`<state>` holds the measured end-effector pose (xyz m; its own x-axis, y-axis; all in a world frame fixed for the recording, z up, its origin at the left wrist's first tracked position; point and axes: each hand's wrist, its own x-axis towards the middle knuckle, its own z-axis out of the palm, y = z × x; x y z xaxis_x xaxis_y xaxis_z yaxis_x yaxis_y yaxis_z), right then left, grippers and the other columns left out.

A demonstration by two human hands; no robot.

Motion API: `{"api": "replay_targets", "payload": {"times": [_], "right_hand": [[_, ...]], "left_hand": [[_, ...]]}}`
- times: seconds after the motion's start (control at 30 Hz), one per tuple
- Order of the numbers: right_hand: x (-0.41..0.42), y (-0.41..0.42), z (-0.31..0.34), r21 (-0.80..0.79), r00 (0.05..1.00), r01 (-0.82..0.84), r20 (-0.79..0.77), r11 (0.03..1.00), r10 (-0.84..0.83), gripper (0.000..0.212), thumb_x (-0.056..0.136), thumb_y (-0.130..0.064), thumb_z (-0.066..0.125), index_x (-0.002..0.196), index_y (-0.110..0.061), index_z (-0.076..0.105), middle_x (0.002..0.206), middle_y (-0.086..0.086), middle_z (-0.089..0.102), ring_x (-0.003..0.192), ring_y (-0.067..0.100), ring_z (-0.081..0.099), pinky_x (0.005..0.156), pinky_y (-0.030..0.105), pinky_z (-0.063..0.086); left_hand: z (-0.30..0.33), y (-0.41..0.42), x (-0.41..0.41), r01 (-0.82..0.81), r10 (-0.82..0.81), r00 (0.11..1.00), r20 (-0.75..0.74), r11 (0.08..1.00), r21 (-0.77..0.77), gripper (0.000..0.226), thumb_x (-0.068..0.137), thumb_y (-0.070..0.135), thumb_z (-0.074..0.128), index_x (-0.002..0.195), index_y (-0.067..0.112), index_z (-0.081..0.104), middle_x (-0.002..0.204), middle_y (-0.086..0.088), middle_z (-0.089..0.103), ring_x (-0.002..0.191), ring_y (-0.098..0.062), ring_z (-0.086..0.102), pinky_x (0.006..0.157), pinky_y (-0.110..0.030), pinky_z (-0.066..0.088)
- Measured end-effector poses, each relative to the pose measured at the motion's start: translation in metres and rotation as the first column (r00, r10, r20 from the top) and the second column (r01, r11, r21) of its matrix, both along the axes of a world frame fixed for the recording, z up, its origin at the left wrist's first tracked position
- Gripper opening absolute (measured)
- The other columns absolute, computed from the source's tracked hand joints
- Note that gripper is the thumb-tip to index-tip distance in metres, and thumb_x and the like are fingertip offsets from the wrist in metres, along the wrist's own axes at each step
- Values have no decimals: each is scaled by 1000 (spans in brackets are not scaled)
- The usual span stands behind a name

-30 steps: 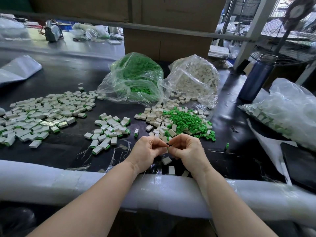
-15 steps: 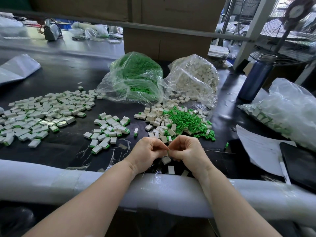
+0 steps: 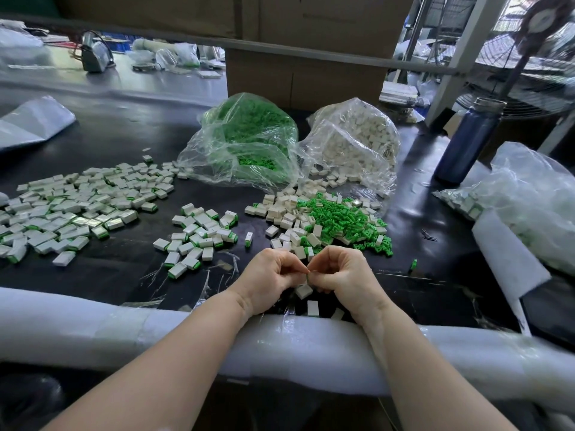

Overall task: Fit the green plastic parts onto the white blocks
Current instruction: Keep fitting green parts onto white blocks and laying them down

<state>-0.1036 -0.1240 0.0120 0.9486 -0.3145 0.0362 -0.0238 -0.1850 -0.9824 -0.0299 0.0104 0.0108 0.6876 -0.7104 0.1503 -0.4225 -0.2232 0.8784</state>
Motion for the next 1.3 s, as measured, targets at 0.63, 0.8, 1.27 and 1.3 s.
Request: {"api": "replay_targets", "payload": {"times": [0.63, 0.8, 1.27, 1.3], "right_hand": [[7, 4, -6, -20, 994, 110, 27, 994, -109, 16, 87, -8, 63, 71, -11, 63, 50, -5, 62, 46, 2, 55, 48, 15, 46], [5, 5, -3, -27, 996, 89, -8, 996, -89, 19, 86, -5, 63, 67, -11, 62, 53, 0, 60, 43, 2, 51, 46, 15, 43], [2, 1, 1, -73, 996, -3, -93, 997, -4, 25, 83, 0, 63, 61, -12, 59, 52, 0, 57, 45, 5, 45, 45, 15, 38], [2, 0, 1, -70, 995, -8, -96, 998, 1, 26, 82, 1, 63, 61, -12, 59, 50, -2, 57, 44, 4, 45, 45, 14, 38]], "left_hand": [[-4, -2, 5, -141, 108, 967, -229, 981, -133, 16, 86, 5, 62, 80, 19, 65, 67, -1, 65, 61, -8, 62, 59, -15, 50], [-4, -1, 3, -96, 69, 974, -217, 988, -117, 24, 87, 4, 61, 73, 23, 66, 57, 12, 60, 52, 4, 52, 58, -12, 47], [-3, 2, 2, 4, -4, 1000, 11, 1000, 21, 10, 86, 5, 63, 86, 2, 72, 72, -2, 58, 63, -5, 48, 64, -13, 40], [-2, 2, 2, 6, -7, 999, 32, 1000, 31, 10, 86, 6, 63, 87, 1, 72, 72, 0, 57, 64, -5, 48, 65, -13, 39]]}}
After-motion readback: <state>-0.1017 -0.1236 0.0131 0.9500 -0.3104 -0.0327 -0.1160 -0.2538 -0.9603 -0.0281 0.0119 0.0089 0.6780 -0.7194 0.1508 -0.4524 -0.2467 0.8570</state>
